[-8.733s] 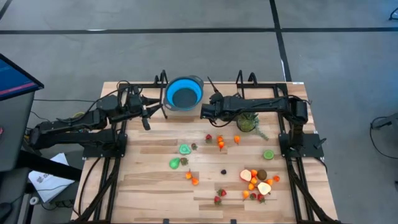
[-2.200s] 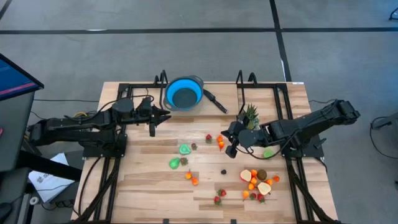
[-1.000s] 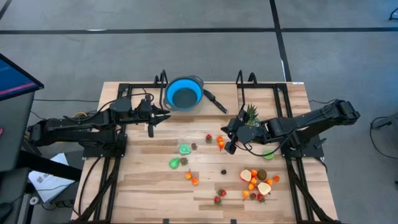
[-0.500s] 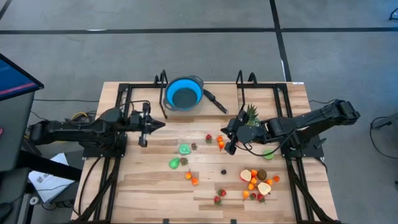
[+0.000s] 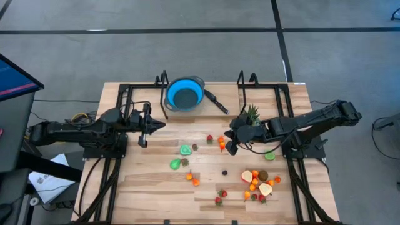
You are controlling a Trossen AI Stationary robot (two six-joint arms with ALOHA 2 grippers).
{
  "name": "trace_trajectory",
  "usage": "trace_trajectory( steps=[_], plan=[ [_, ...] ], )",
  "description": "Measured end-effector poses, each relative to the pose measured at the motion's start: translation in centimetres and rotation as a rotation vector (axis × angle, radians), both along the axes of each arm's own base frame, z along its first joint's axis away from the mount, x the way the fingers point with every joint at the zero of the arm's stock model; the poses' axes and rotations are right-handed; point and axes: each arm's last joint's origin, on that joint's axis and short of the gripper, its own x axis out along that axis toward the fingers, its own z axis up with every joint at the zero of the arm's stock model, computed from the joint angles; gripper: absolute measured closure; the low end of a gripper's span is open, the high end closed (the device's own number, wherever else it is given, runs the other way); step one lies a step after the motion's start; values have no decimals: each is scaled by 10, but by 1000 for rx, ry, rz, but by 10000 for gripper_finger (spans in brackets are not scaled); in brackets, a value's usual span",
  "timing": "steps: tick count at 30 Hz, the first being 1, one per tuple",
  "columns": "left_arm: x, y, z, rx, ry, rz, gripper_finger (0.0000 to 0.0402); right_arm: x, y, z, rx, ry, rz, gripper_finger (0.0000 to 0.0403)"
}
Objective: Pick & Place Fruit
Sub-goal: Put the pear into the basket
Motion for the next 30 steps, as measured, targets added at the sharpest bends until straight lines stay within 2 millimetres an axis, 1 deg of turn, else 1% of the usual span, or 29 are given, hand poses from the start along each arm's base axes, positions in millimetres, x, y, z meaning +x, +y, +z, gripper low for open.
trace_trajectory(
  steps=[3,5,7,9,15,19,21,23,27,30],
  plan=[
    [0,0,0,-5,0,-1,399,6,-1,-6,-8,41,-9,403],
    [0,0,0,-5,1,-1,399,18,0,-8,-5,41,-18,403],
    [0,0,0,-5,1,-1,399,26,-2,-18,-7,113,-42,403],
    [0,0,0,-6,3,-1,399,36,-2,-21,-7,151,-58,403],
    [0,0,0,-6,3,-1,399,49,-7,-34,17,341,-113,403],
    [1,0,-1,-6,5,-1,399,61,-11,-42,28,372,-142,397],
    [1,0,-1,-7,11,-1,399,67,-12,-50,28,393,-147,382],
    [1,0,-2,-7,11,0,399,71,-13,-56,28,415,-151,359],
    [2,0,-2,-9,16,0,399,77,-13,-66,29,447,-153,293],
    [2,0,-2,-9,18,0,399,79,-13,-66,35,440,-160,238]
  ],
)
